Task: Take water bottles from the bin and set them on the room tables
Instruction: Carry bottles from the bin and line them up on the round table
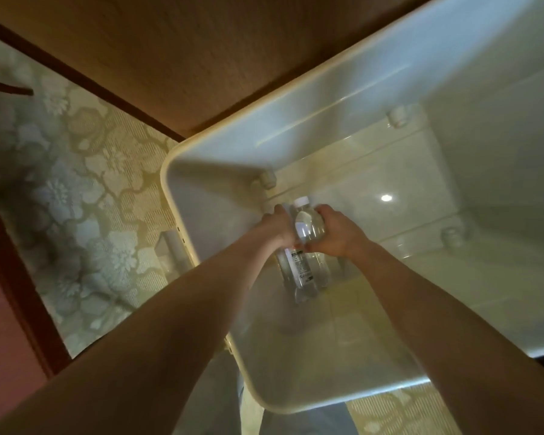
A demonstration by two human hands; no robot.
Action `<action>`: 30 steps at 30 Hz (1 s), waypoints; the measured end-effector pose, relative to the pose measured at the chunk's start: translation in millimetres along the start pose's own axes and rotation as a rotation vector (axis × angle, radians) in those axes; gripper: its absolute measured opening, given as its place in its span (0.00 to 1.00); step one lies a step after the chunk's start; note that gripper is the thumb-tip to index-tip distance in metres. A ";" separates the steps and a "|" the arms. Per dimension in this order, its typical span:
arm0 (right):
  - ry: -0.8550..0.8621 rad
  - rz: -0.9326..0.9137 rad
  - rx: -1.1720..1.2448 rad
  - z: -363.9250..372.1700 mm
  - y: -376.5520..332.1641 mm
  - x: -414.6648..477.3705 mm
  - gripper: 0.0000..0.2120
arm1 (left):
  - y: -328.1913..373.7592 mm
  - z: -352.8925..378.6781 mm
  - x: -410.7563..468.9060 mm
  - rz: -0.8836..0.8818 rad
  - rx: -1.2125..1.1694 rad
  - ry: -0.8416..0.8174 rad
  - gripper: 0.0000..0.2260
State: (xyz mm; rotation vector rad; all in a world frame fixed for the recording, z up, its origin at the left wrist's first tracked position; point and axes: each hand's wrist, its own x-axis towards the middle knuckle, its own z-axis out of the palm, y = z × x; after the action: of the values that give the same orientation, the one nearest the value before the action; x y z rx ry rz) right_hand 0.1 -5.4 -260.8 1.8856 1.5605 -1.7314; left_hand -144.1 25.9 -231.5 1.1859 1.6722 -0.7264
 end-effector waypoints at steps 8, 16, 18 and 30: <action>0.064 0.016 -0.025 -24.3 15.2 -7.1 0.36 | -0.4 9.5 -5.0 0.013 0.034 0.064 0.28; 0.130 0.100 0.066 -38.9 30.9 -11.8 0.39 | 2.3 22.8 -13.4 0.134 -0.090 0.203 0.37; 0.137 0.104 0.085 -36.7 31.7 -11.2 0.39 | 5.5 23.9 -10.8 0.091 -0.127 0.179 0.37; 0.124 0.115 0.081 -38.3 33.1 -7.8 0.33 | 5.1 40.6 -2.9 -0.065 -0.285 -0.028 0.28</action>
State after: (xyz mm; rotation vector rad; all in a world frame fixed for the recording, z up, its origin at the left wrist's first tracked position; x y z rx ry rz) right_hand 50.8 1.6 -258.9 2.1145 1.4096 -1.6819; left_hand -125.0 -7.9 -244.6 0.9213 1.7311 -0.5201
